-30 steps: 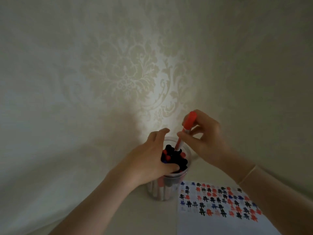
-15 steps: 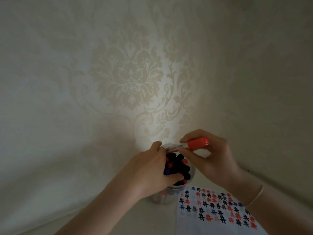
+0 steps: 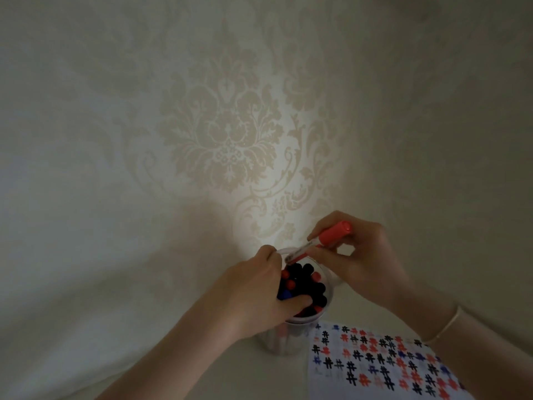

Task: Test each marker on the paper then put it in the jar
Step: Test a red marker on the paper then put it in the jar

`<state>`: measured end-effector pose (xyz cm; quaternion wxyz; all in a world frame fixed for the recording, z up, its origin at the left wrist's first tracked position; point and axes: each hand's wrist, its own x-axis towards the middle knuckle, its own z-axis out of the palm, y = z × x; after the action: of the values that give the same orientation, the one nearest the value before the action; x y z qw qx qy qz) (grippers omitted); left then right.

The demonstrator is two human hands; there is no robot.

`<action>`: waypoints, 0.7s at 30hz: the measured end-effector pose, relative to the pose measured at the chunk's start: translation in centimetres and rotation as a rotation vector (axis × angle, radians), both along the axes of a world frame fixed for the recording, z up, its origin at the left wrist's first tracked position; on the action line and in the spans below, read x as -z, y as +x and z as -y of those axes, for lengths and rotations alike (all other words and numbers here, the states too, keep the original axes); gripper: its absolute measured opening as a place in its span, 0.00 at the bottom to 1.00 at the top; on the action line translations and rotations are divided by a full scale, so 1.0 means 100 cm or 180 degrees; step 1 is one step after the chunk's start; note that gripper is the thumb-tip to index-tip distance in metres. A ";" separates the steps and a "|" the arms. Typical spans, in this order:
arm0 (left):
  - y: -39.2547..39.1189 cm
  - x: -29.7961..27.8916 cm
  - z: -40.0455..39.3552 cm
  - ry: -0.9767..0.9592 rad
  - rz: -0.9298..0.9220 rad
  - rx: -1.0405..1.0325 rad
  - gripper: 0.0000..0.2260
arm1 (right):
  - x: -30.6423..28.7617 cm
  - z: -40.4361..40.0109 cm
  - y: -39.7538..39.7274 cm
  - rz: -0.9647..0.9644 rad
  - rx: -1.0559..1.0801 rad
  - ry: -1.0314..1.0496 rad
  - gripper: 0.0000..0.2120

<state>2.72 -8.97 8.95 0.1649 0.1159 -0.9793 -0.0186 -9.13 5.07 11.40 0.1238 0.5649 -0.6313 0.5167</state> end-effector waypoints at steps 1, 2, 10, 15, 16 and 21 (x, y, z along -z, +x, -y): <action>0.000 -0.001 0.001 -0.0009 0.0002 0.0014 0.24 | -0.004 -0.001 -0.001 -0.0175 -0.0017 0.0148 0.08; -0.001 -0.001 0.002 -0.0022 -0.0002 0.0030 0.23 | -0.007 -0.001 -0.002 -0.0337 -0.0036 0.0297 0.08; -0.002 -0.001 0.002 -0.0211 -0.0171 0.0214 0.28 | -0.009 -0.003 -0.002 0.1090 -0.0399 -0.0221 0.09; 0.001 0.003 0.003 -0.0239 -0.0312 0.0401 0.27 | -0.008 -0.006 -0.008 0.1720 -0.0365 -0.0336 0.08; 0.001 0.004 0.003 -0.0276 -0.0340 0.0417 0.29 | -0.007 -0.006 -0.010 0.1724 -0.0326 -0.0290 0.08; 0.000 0.003 0.003 -0.0337 -0.0334 0.0453 0.31 | -0.006 -0.003 -0.010 0.1109 -0.0162 0.0101 0.08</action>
<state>2.68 -9.29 8.63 0.2202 0.0360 -0.9747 0.0156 -10.09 5.36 11.95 -0.0096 0.4845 -0.6367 0.5998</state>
